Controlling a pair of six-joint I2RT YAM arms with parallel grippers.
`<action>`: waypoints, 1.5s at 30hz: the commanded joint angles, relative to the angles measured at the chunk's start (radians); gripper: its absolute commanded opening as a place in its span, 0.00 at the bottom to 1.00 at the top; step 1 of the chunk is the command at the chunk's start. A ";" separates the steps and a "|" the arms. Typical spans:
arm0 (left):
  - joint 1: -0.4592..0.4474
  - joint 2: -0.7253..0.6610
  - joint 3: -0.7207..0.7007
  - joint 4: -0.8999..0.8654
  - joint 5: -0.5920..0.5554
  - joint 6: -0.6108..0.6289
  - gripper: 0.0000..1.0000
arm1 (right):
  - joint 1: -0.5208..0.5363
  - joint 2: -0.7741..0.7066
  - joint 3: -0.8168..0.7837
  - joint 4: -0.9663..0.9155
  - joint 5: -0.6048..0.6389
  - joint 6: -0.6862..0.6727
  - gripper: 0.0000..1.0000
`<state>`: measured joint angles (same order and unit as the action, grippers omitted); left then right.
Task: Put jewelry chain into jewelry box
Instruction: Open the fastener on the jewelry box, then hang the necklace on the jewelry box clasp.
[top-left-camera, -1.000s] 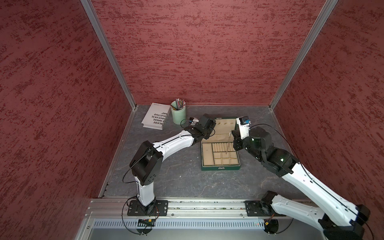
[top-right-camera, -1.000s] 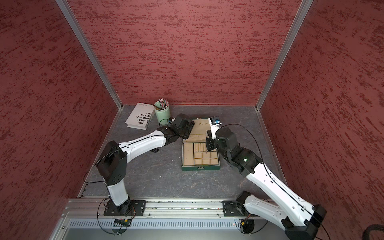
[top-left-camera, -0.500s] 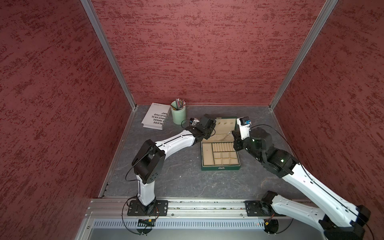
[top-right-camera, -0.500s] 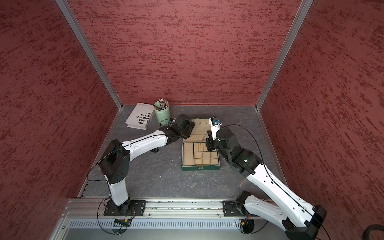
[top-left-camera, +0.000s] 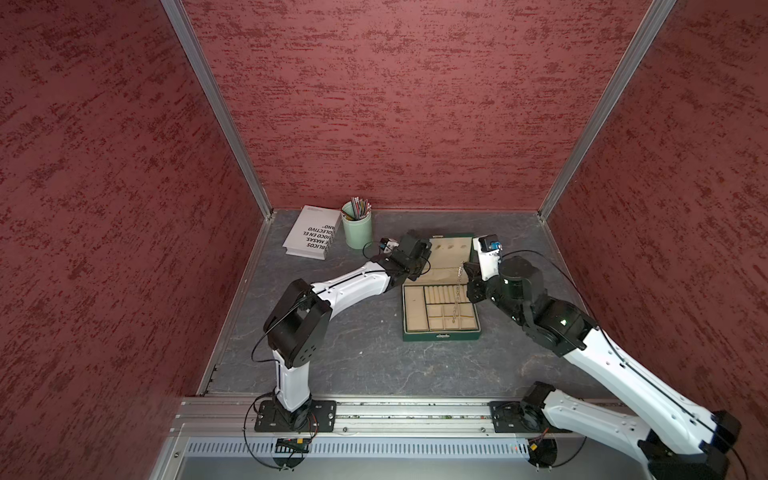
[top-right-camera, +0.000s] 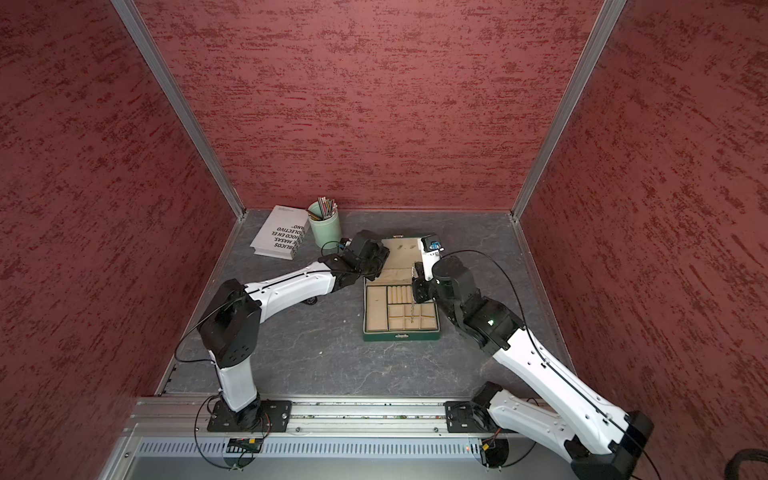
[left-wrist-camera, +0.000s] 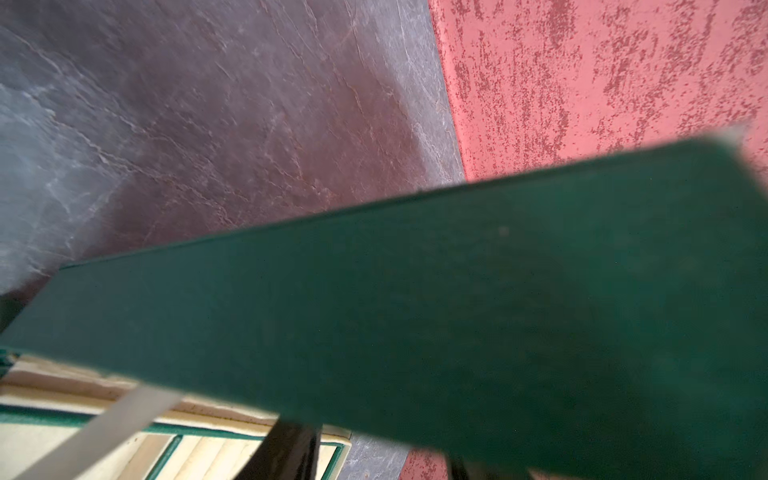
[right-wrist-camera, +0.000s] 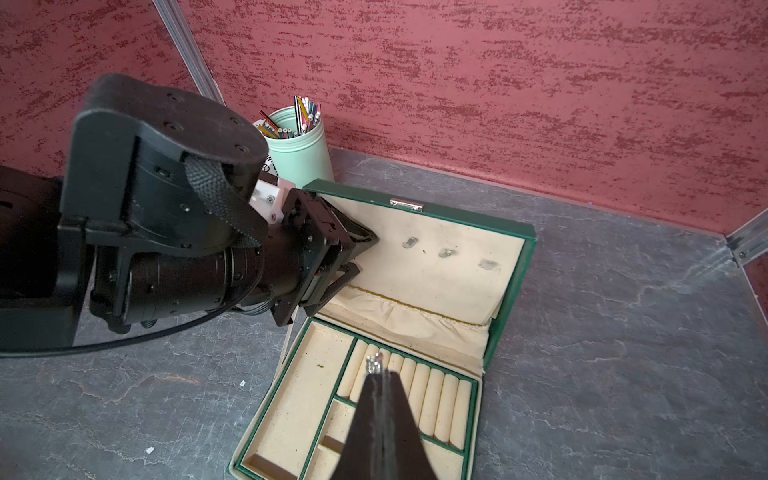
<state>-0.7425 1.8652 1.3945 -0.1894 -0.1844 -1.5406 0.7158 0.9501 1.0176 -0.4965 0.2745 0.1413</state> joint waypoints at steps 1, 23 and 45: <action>-0.003 -0.005 -0.036 -0.031 0.000 -0.006 0.48 | -0.009 -0.014 -0.010 0.034 0.000 -0.006 0.00; -0.019 -0.049 -0.079 -0.020 -0.002 0.011 0.49 | -0.009 0.002 0.037 -0.004 -0.011 0.007 0.00; 0.019 -0.387 -0.273 0.225 0.019 0.542 0.69 | -0.009 0.095 0.205 -0.069 -0.134 -0.004 0.00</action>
<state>-0.7425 1.5272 1.1809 -0.1223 -0.2035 -1.2224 0.7158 1.0389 1.1767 -0.5529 0.1818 0.1459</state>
